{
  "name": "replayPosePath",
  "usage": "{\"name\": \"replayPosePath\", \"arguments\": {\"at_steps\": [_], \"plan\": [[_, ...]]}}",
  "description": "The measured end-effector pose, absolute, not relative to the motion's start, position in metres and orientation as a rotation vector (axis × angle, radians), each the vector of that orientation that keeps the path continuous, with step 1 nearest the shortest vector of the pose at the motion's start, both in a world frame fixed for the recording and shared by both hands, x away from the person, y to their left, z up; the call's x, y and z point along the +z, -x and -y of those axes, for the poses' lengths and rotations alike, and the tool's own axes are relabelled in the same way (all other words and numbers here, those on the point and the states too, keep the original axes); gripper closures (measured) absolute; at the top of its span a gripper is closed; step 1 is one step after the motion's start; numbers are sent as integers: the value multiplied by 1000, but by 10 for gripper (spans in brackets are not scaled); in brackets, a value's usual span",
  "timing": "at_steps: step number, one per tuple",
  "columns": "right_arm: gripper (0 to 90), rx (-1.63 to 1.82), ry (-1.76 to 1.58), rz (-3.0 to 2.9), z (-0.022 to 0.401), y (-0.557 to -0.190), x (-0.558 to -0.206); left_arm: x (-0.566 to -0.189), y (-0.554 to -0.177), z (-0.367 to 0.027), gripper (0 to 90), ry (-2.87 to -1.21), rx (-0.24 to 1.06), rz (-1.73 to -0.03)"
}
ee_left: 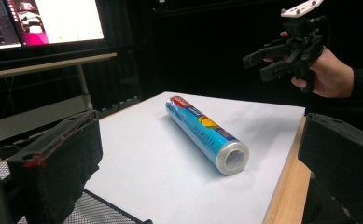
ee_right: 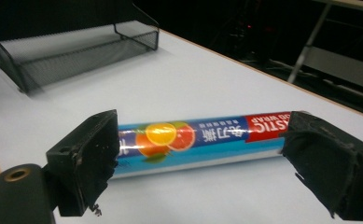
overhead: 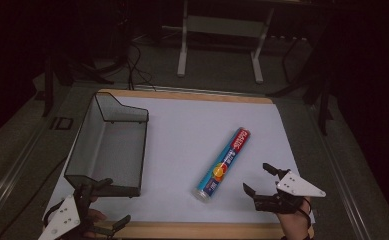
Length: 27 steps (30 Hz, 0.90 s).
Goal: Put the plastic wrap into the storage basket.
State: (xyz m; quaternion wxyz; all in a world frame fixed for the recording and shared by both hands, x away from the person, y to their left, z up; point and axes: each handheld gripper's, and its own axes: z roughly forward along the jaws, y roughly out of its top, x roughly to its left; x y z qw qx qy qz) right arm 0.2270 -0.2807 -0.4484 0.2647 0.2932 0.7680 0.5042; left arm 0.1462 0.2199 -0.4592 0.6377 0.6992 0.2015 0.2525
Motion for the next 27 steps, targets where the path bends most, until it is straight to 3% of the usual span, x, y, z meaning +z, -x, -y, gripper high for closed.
{"name": "replayPosePath", "arguments": {"at_steps": [27], "plan": [[101, 1284, -802, -2089, 263, -224, -438, -458, -149, -216, 6, -1596, 550, -443]]}}
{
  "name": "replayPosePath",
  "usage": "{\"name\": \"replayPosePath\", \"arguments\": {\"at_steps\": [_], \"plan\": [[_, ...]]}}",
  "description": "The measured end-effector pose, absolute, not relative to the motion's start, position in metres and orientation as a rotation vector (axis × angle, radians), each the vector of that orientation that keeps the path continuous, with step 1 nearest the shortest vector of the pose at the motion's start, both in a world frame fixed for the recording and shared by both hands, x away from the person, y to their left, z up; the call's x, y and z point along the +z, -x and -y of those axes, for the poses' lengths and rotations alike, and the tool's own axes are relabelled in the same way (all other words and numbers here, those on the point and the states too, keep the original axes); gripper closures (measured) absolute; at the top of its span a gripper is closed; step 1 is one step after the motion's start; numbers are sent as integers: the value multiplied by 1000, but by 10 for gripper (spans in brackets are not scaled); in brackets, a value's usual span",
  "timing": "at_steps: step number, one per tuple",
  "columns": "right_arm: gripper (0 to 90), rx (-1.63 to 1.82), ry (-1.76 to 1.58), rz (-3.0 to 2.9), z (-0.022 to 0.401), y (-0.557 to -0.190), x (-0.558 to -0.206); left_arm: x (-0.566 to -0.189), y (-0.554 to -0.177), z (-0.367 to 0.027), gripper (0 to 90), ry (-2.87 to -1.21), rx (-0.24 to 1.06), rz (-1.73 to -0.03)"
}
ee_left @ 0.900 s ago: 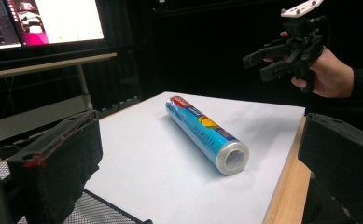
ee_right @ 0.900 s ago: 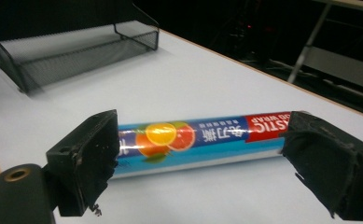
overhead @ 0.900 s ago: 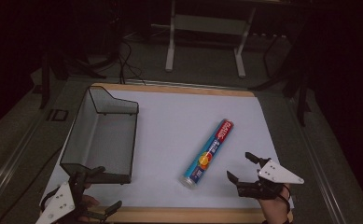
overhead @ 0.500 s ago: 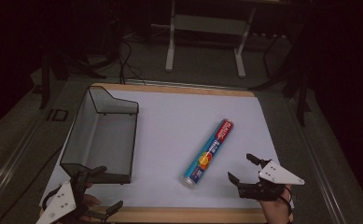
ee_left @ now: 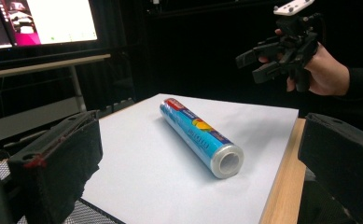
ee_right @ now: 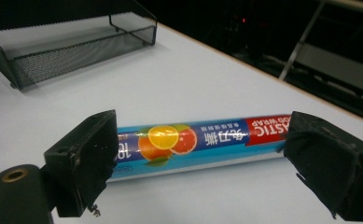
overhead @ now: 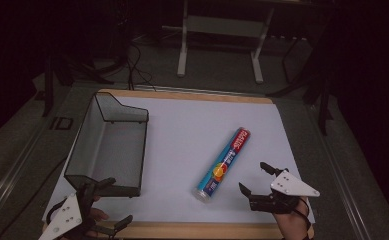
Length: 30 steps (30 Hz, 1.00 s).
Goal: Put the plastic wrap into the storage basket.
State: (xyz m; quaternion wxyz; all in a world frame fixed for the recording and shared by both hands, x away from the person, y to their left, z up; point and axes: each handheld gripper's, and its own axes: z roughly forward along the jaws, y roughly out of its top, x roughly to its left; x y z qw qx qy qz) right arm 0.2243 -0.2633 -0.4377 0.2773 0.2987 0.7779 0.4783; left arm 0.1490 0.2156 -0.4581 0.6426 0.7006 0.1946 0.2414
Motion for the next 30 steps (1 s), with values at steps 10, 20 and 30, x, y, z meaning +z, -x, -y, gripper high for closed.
{"name": "replayPosePath", "arguments": {"at_steps": [10, 20, 30], "plan": [[101, 1202, -829, -2121, 241, -237, -430, -458, -148, -212, 6, -1605, 540, -443], [101, 1144, -917, -2133, 214, -252, -427, -458, -148, -211, 6, -1611, 536, -442], [100, 1023, -1150, -2066, 187, -273, -435, -458, -149, -211, 6, -1611, 529, -432]]}}
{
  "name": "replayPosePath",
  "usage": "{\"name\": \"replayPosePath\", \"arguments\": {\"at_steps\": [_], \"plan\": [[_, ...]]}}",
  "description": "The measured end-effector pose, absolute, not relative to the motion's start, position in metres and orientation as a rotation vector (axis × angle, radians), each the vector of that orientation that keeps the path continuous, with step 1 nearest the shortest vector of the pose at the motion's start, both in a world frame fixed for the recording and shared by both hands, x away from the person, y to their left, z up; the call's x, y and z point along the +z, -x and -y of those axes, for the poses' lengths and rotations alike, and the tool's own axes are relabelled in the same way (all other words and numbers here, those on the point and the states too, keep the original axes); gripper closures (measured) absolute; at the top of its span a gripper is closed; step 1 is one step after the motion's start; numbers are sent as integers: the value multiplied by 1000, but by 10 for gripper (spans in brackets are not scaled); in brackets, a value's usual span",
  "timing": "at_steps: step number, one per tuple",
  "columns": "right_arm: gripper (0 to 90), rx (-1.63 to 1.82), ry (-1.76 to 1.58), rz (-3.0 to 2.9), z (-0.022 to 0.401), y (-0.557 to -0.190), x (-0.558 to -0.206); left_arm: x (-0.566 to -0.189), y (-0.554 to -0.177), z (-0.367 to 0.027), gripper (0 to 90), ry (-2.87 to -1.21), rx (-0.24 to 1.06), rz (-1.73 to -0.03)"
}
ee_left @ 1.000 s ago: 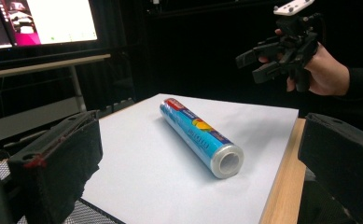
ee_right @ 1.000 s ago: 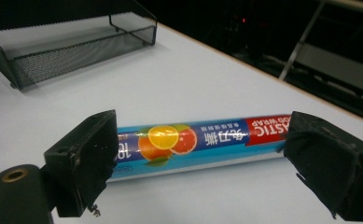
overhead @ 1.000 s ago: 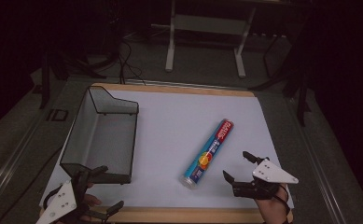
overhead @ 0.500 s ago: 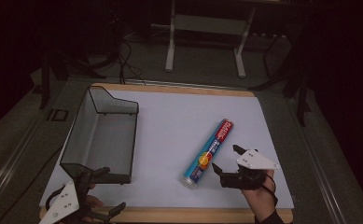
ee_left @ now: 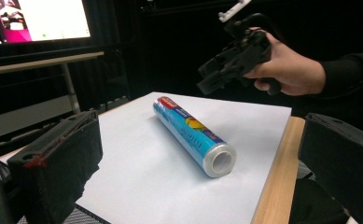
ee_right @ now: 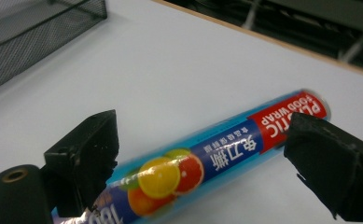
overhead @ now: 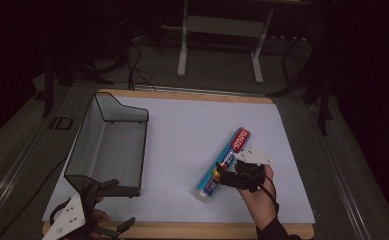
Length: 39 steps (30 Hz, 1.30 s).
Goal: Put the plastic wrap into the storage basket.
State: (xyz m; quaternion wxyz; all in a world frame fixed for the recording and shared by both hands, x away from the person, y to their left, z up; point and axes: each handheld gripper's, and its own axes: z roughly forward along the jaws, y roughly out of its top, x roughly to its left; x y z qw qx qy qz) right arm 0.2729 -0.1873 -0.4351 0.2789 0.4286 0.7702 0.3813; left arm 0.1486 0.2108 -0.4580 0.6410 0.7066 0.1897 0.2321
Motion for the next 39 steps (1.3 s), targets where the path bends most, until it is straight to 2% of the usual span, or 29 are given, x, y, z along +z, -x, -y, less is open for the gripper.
{"name": "replayPosePath", "arguments": {"at_steps": [8, 15, 39], "plan": [[101, 1029, -1405, -2005, 176, -296, -435, -458, -148, -209, 6, -1615, 529, -426], [100, 889, -1600, -1995, 170, -315, -444, -458, -148, -210, 6, -1610, 531, -423], [99, 801, -2199, -1817, 193, -363, -476, -458, -149, -208, 6, -1617, 533, -416]]}}
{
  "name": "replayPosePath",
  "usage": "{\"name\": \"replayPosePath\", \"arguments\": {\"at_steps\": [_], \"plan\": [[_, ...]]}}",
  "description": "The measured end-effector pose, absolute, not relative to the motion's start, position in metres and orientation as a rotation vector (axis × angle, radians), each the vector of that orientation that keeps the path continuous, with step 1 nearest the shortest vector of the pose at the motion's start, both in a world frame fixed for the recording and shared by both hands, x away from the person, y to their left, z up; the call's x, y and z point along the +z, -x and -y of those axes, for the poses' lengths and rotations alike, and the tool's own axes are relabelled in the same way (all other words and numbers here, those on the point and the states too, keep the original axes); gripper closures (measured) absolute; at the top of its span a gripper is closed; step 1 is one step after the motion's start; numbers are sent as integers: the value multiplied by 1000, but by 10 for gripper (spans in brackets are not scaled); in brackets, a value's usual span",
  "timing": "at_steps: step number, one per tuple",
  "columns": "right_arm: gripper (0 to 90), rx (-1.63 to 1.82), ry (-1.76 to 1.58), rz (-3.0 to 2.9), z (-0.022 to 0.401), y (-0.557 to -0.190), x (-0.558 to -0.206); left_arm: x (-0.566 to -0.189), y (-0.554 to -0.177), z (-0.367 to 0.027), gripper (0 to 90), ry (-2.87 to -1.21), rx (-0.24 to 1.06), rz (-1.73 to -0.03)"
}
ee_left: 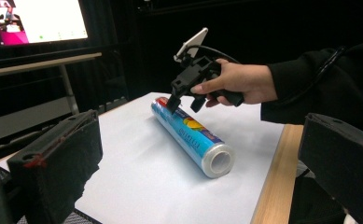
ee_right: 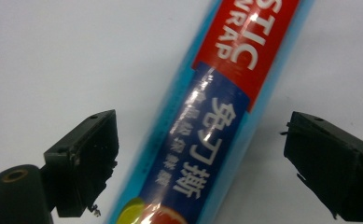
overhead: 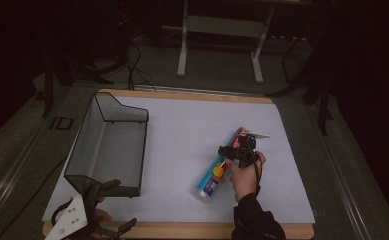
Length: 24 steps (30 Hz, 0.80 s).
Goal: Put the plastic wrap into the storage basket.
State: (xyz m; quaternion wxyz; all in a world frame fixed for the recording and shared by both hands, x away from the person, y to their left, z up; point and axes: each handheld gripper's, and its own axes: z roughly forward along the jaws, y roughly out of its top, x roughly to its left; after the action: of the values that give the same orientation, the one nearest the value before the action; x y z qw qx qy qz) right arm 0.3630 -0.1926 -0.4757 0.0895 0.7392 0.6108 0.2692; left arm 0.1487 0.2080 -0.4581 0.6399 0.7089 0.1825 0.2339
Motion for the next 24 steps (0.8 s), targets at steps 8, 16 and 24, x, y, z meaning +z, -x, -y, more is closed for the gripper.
{"name": "replayPosePath", "arguments": {"at_steps": [8, 16, 24], "plan": [[99, 791, -2375, -1771, 198, -371, -488, -459, -149, -207, 6, -1624, 532, -413], [106, 778, -2501, -1770, 191, -377, -502, -459, -149, -205, 6, -1625, 535, -412], [185, 763, -2577, -1692, 186, -384, -507, -459, -149, -206, 6, -1629, 543, -408]]}}
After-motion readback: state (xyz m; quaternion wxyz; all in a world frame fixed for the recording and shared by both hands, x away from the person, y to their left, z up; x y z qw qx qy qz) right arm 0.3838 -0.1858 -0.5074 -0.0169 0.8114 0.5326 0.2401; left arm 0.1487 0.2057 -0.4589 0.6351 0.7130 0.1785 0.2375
